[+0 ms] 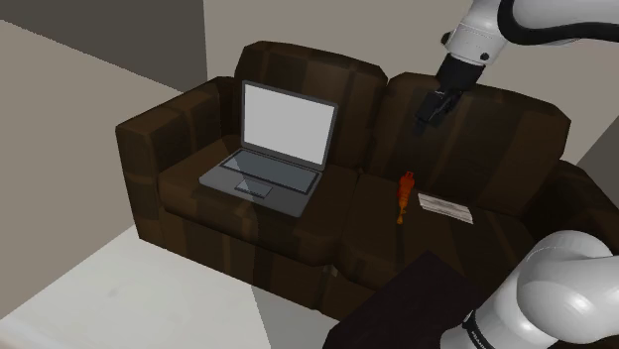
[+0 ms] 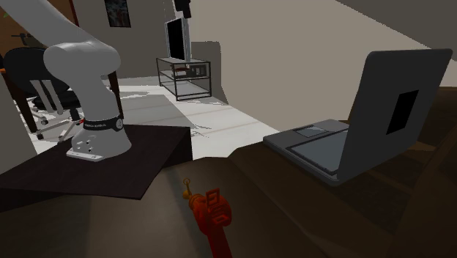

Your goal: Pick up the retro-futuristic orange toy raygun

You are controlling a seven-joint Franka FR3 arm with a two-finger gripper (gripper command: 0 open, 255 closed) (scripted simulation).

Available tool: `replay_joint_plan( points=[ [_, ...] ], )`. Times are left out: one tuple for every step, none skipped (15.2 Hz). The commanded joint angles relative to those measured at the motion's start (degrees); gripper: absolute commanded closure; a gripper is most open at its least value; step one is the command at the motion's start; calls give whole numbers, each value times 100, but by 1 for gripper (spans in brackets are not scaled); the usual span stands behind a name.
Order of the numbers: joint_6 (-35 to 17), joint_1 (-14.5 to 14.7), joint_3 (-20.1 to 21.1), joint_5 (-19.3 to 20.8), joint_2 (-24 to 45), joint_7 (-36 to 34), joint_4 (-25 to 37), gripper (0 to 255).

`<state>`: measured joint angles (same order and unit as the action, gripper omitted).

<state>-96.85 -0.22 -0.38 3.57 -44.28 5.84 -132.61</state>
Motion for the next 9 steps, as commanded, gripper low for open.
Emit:
replay_joint_plan(
  points=[
    [0,0,0,0,0,0,0,0],
    [-202,-61,-31,40,29,-56,-143,0],
    [-405,-123,-63,80,65,-113,-280,0],
    [-609,-186,-95,120,108,-171,-411,0],
    [-815,-251,-128,161,159,-230,-536,0],
    [-1022,-315,-162,203,218,-290,-655,0],
    [-1231,-382,-196,245,284,-350,-767,0],
    [-1440,-449,-230,287,357,-411,-873,0],
    [-1651,-517,-265,330,439,-474,-973,0]
  ],
)
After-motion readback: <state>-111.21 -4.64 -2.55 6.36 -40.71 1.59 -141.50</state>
